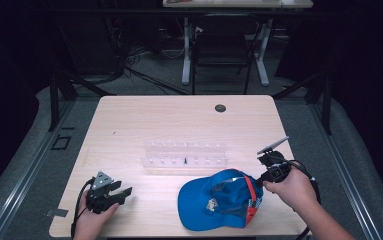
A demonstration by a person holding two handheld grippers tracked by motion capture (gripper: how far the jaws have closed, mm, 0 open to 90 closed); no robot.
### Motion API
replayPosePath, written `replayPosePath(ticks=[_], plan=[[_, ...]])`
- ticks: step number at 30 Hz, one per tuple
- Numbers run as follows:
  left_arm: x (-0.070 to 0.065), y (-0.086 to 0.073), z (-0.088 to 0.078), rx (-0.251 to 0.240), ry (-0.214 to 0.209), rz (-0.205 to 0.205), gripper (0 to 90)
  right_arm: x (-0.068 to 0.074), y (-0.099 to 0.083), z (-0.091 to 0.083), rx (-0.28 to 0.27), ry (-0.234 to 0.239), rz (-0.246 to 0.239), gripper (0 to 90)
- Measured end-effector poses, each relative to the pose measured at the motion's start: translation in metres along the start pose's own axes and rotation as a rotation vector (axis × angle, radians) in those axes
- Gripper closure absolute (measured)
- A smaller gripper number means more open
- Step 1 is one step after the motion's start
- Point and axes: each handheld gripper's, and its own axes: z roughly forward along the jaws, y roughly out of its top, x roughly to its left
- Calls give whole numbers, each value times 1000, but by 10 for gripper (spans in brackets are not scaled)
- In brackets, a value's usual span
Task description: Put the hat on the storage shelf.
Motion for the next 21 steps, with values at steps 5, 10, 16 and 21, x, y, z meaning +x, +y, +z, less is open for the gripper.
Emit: replayPosePath(ticks=[5,10,16,21], plan=[[0,0,0,0,-1,0,477,3,8,-15,14,16,21,894],[-1,0,1,7,-3,3,476,4,12,-26,10,27,33,895],[-2,0,1,10,-2,3,476,3,14,-34,-11,85,85,895],[-1,0,2,11,-6,2,476,0,17,-42,-17,140,139,895]])
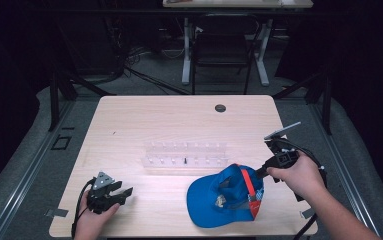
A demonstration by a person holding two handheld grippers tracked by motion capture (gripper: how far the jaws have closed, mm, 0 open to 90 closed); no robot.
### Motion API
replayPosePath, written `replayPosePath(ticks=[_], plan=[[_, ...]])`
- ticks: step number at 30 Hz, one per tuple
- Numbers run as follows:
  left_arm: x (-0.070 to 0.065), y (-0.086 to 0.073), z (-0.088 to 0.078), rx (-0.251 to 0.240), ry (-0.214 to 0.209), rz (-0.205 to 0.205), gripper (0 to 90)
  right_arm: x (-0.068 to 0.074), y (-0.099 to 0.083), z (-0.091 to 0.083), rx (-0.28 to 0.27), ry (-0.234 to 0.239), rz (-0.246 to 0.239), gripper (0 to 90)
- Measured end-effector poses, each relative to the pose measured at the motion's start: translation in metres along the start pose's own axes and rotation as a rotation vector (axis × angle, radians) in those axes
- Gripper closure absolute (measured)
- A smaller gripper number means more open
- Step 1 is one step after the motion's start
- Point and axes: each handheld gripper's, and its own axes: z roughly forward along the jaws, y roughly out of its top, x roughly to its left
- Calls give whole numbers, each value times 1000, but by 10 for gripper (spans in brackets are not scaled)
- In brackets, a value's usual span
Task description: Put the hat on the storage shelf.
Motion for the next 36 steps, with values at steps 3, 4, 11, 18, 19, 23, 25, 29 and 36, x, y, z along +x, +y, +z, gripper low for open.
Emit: replayPosePath(ticks=[3,4,11,18,19,23,25,29,36], plan=[[-1,0,1,-2,-1,-2,476,1,1,-4,0,18,6,895],[-1,0,1,0,-1,-2,476,1,2,-6,1,22,7,895],[-1,0,1,5,0,-2,476,2,5,-13,12,92,35,895],[-2,0,2,6,-3,5,476,4,7,-21,-6,181,73,896],[-2,0,2,6,-3,5,476,4,7,-21,-6,181,73,896],[-1,0,1,3,-1,2,476,6,9,-23,-16,218,88,896],[-1,0,1,4,2,3,476,6,9,-25,-4,245,82,896],[-2,0,2,3,-2,-2,476,11,10,-28,-16,284,101,896],[-1,0,2,3,-2,1,475,13,12,-36,3,347,103,896]])
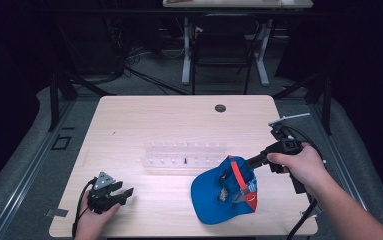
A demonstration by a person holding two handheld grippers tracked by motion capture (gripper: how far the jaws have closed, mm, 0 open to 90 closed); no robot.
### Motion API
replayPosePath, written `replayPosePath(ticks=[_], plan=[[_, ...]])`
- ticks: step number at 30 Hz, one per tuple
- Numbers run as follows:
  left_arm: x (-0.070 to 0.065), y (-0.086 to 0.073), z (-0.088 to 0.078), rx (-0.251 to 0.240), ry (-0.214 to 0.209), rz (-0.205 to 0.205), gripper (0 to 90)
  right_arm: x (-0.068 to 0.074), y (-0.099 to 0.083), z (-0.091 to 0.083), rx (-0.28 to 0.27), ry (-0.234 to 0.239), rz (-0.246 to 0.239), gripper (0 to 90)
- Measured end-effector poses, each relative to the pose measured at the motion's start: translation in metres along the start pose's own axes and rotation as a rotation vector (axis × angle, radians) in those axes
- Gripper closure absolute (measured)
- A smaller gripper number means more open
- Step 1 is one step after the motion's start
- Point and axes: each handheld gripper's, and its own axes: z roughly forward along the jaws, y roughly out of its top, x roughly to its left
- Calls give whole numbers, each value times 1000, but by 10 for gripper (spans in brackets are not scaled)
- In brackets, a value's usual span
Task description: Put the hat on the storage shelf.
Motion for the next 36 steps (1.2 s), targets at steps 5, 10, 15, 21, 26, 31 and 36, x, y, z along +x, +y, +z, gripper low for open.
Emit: replayPosePath(ticks=[5,10,15,21,26,31,36], plan=[[0,0,0,-1,-1,0,475,6,1,-2,6,26,8,896],[0,0,0,0,0,1,475,12,2,-6,-24,57,2,897],[0,0,0,0,0,-2,475,17,4,-10,-38,73,-4,897],[0,0,0,6,-2,-3,475,25,5,-19,-50,97,-26,897],[0,0,0,1,1,-4,475,31,6,-26,-67,117,-38,897],[0,0,0,0,1,-5,475,37,7,-34,-102,158,-52,897],[0,0,0,-2,-1,-3,475,39,8,-38,-114,179,-64,897]])
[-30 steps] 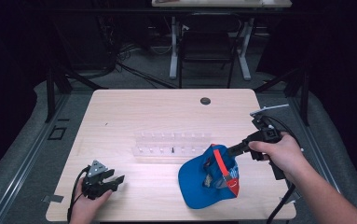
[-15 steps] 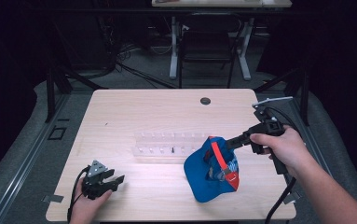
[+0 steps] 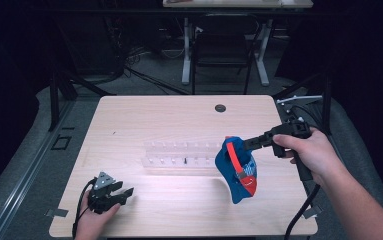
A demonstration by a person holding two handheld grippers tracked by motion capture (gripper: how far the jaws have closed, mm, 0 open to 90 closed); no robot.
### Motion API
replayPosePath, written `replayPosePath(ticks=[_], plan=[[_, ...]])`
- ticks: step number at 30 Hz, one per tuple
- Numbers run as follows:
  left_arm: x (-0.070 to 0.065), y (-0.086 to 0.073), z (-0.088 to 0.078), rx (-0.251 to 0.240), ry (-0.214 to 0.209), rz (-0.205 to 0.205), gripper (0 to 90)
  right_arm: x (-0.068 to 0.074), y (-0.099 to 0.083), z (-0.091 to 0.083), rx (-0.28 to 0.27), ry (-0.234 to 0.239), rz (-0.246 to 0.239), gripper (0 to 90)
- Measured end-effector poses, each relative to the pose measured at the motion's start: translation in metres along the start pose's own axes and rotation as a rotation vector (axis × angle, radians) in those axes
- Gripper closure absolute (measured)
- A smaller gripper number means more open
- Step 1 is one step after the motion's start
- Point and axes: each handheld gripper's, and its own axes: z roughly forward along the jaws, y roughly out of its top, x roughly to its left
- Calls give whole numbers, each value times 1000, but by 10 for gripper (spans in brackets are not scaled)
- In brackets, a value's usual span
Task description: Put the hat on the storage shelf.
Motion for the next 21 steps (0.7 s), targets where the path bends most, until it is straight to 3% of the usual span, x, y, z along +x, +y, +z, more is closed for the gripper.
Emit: replayPosePath(ticks=[6,14,21], plan=[[-1,0,1,8,-4,7,473,8,3,-5,-50,36,-21,897],[0,0,0,4,-5,4,472,22,12,3,-59,98,-40,897],[0,0,0,11,-11,4,470,33,22,10,-64,118,-54,897]])
